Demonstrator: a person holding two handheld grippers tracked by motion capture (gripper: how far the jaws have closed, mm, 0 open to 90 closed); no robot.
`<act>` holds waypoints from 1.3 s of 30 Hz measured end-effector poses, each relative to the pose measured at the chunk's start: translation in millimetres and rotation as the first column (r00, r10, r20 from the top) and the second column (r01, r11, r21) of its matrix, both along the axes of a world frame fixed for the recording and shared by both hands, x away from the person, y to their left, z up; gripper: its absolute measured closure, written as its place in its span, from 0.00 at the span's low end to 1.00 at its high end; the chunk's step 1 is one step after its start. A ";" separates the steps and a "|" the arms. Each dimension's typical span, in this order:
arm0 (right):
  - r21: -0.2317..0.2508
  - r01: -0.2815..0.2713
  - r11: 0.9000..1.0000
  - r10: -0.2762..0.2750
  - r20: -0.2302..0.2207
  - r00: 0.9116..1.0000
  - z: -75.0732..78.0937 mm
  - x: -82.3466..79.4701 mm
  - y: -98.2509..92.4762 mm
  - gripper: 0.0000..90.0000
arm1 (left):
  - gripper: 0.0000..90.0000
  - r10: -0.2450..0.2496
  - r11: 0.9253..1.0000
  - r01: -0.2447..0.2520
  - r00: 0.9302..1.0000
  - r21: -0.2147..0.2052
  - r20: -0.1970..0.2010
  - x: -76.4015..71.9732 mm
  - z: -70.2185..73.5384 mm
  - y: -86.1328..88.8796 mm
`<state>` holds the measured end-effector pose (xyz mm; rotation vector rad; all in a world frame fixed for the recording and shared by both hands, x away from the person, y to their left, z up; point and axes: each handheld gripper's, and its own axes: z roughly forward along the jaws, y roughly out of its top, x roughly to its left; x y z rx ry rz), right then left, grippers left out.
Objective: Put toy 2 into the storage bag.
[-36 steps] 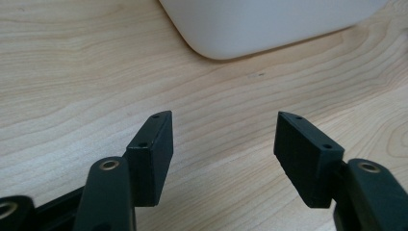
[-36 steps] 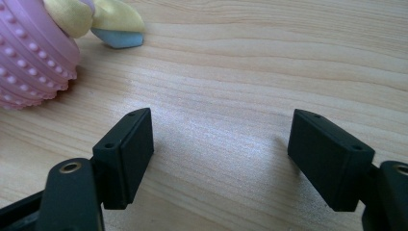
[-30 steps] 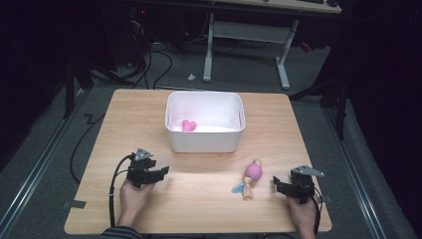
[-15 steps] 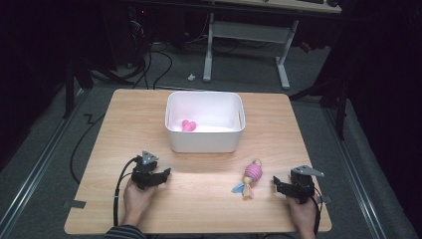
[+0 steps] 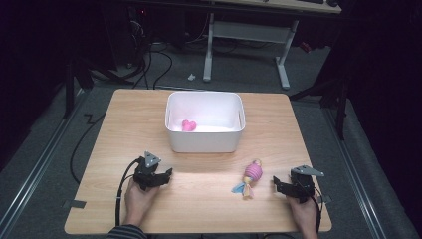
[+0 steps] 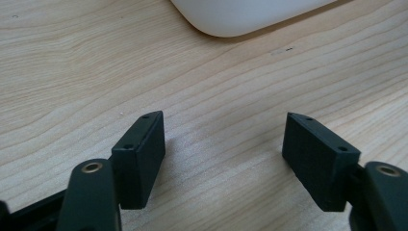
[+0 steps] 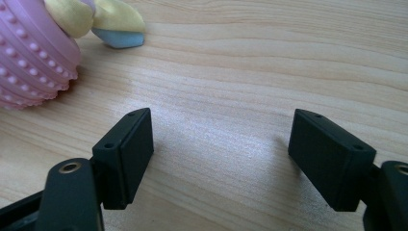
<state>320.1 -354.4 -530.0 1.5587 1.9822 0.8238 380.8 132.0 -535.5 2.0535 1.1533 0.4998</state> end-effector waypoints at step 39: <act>0.029 -0.221 0.975 0.220 0.028 0.975 47.9 -20.6 49.1 0.26 | 0.32 0.009 1.000 -0.009 1.000 0.000 -0.004 -1.6 -0.1 -0.1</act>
